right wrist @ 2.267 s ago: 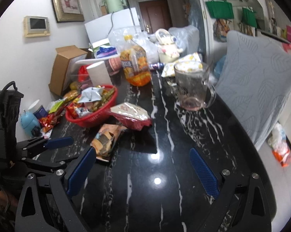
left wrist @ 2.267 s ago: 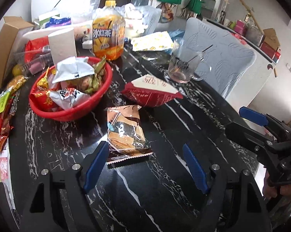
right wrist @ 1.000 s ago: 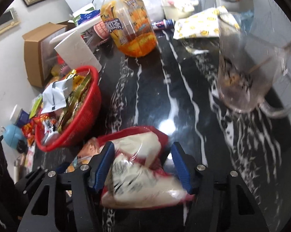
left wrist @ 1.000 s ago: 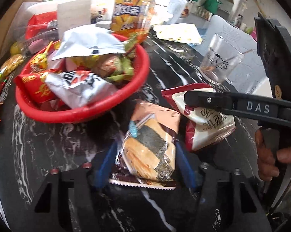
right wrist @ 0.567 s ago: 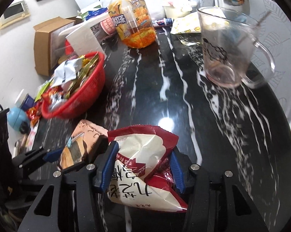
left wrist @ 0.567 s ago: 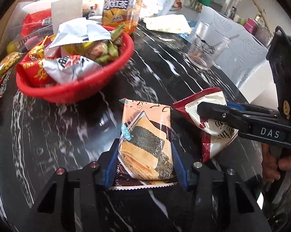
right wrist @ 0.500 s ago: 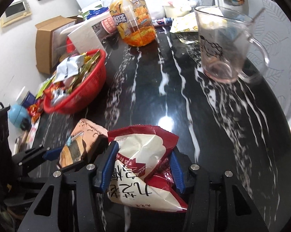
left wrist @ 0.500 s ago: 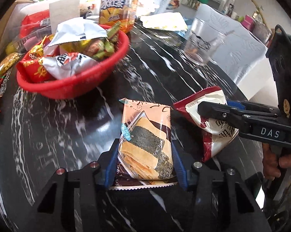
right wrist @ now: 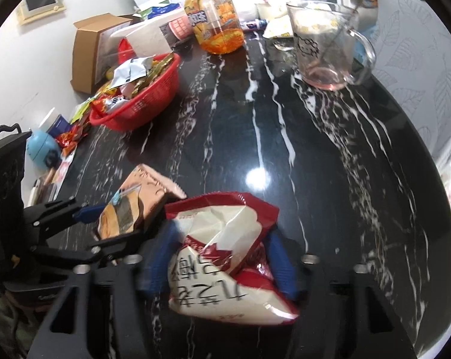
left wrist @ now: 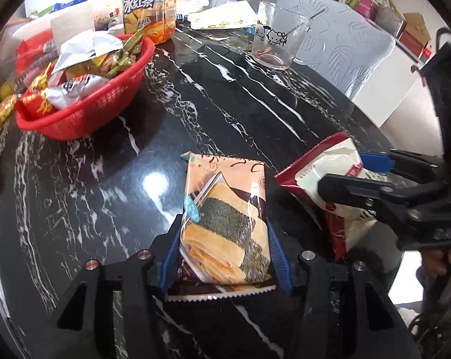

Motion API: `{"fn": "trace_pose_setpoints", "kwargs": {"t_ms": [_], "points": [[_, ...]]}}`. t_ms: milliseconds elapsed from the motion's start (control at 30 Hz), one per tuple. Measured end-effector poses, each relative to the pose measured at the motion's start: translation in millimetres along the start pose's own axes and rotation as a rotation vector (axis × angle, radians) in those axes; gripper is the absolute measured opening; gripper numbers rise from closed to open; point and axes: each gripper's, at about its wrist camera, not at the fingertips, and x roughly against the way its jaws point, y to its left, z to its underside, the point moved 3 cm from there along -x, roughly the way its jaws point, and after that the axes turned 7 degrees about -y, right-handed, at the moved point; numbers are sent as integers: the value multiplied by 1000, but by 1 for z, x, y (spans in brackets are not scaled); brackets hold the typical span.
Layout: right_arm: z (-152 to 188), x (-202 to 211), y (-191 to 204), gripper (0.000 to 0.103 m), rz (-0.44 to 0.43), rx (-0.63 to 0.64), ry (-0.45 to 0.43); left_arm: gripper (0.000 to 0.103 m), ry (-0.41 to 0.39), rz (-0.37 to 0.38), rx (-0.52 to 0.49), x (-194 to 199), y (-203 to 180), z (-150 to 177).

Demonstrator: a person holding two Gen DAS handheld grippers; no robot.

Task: Organize snacks
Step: 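Grasp the seaweed-cracker packet with the left gripper while the right grasps the white-red bag, then lift both packets and carry them over the red basket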

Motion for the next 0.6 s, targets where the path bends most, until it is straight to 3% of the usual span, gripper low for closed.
{"fn": "trace_pose_setpoints", "kwargs": {"t_ms": [167, 533, 600], "points": [[2, 0, 3, 75, 25, 13, 10, 57, -11, -43, -34, -5, -3, -3], [14, -14, 18, 79, 85, 156, 48, 61, -58, -24, -27, -2, 4, 0], [14, -13, 20, 71, 96, 172, 36, 52, -65, -29, -23, 0, 6, 0]]}}
